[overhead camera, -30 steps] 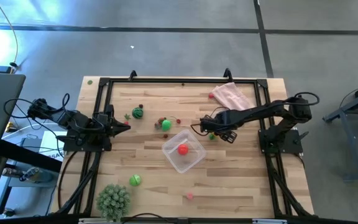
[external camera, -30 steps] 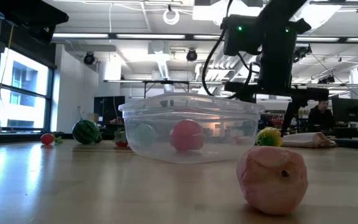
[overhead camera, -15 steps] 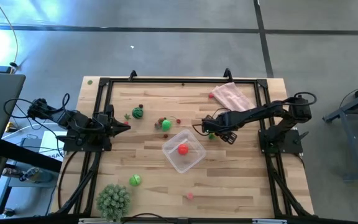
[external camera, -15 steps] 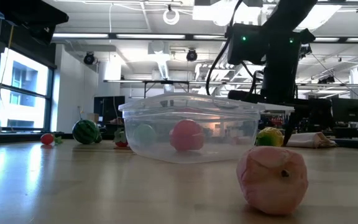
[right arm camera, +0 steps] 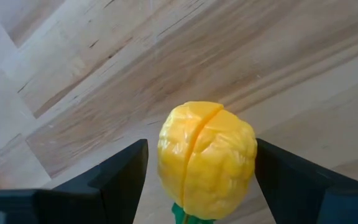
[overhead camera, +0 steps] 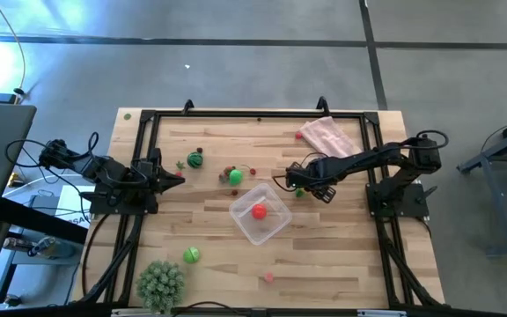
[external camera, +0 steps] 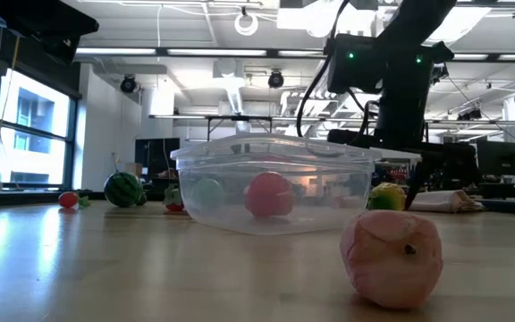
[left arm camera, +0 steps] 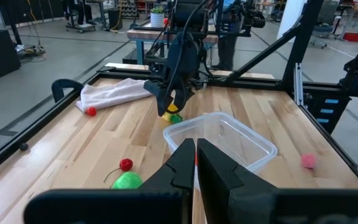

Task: Pick and placing Produce into tupperware
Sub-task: Put the yellow pineapple into the transparent container

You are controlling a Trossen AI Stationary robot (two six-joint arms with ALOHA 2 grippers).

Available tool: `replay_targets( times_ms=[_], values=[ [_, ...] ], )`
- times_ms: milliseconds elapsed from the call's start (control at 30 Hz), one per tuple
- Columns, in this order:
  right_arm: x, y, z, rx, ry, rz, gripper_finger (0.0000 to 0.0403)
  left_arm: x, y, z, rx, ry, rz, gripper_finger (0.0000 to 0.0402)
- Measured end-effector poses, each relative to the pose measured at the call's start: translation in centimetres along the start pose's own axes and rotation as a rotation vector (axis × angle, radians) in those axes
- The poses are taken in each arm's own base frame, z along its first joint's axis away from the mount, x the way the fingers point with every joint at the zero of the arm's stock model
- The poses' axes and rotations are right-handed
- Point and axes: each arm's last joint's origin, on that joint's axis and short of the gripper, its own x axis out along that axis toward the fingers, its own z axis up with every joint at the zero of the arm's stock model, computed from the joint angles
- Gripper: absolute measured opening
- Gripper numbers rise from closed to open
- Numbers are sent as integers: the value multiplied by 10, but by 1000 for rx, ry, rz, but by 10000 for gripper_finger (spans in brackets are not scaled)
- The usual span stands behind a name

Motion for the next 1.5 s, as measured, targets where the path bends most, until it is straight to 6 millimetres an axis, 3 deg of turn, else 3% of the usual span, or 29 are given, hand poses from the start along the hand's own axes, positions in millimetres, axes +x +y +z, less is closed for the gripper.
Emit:
replay_targets(
  times_ms=[300,533,900,1100,1500],
  values=[
    [0,0,0,5,2,1,226,0,0,0,0,0,0,8],
    [0,2,-1,-31,4,19,213,0,0,0,0,0,0,8],
    [-10,17,-3,-299,-89,143,213,0,0,0,0,0,0,8],
    [-36,31,-1,-461,-160,255,213,0,0,0,0,0,0,8],
    [-118,71,1,-1054,-397,492,213,0,0,0,0,0,0,8]
  ],
)
